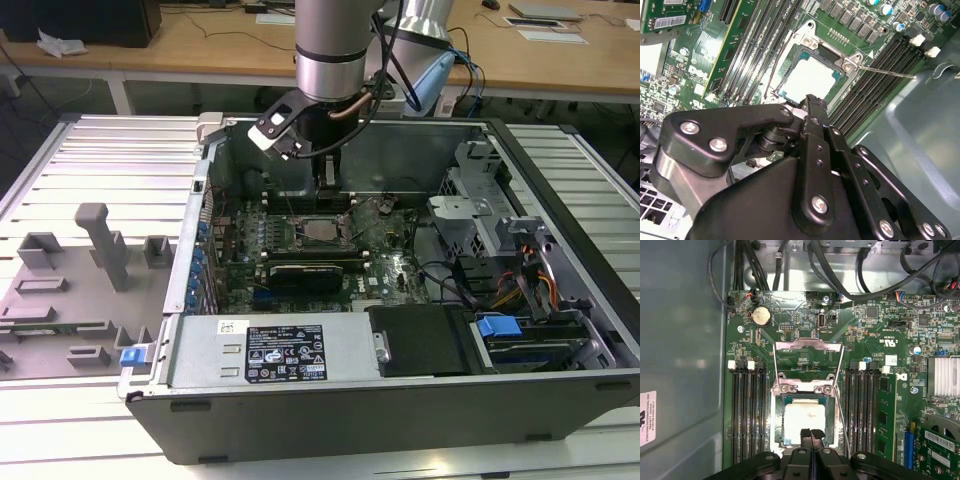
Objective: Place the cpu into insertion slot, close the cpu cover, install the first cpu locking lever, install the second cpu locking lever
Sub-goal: 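Place the cpu into insertion slot, then close the cpu cover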
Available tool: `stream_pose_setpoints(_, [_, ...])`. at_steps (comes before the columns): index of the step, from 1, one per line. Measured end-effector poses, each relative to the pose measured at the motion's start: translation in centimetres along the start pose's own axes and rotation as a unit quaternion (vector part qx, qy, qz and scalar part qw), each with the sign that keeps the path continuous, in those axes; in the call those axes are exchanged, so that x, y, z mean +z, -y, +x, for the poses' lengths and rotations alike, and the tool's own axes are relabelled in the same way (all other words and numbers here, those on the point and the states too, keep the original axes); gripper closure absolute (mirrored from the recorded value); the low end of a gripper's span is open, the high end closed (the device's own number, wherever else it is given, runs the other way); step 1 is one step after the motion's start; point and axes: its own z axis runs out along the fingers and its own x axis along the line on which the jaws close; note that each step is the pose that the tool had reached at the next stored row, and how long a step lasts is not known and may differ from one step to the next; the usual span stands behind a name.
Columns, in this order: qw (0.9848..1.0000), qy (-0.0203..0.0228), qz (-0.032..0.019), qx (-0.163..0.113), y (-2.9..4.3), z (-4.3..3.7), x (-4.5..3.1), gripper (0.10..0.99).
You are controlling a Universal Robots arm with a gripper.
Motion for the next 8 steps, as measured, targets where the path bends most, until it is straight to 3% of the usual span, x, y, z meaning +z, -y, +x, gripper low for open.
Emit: stream_pose_setpoints(8, [1.0, 0.0, 0.0, 0.0, 0.0, 0.0, 0.0, 0.98])
